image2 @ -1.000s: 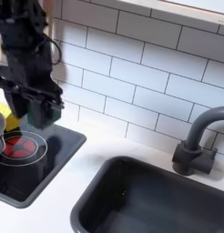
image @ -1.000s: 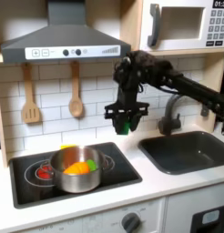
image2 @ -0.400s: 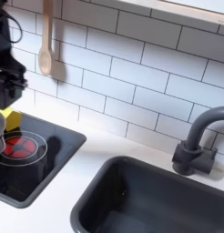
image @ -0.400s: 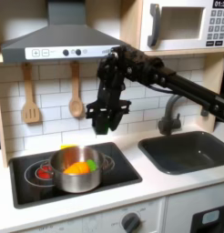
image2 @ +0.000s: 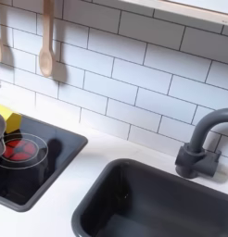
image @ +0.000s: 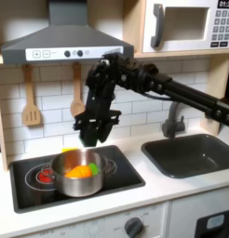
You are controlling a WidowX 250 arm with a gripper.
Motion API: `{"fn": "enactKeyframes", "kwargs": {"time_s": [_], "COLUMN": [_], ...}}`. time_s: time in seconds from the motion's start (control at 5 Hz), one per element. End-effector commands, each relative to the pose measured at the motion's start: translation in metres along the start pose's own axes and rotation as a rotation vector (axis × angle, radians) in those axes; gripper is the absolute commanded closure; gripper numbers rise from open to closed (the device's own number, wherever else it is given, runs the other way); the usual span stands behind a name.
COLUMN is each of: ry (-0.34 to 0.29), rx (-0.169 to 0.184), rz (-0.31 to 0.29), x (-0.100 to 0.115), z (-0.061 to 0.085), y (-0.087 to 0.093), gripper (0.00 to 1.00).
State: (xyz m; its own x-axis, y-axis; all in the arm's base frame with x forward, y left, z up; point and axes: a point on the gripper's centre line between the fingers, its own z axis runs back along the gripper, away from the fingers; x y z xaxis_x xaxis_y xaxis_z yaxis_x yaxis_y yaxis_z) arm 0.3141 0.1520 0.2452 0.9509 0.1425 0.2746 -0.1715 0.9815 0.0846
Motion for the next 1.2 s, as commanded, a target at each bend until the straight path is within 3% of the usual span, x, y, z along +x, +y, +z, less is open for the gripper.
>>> {"fn": "enactKeyframes", "kwargs": {"time_s": [0.0, 0.2, 0.8, 1.0], "ry": [0.061, 0.072, 0.12, 0.12], "rx": [0.022, 0.01, 0.023, 0.013], "rz": [0.023, 0.02, 0.07, 0.066], "x": [-0.01, -0.01, -0.011, -0.007], "z": [-0.016, -0.016, -0.036, -0.047], "y": [0.008, 0.006, 0.01, 0.004], "gripper": [1.0, 0.0, 0.0, 0.0]}}
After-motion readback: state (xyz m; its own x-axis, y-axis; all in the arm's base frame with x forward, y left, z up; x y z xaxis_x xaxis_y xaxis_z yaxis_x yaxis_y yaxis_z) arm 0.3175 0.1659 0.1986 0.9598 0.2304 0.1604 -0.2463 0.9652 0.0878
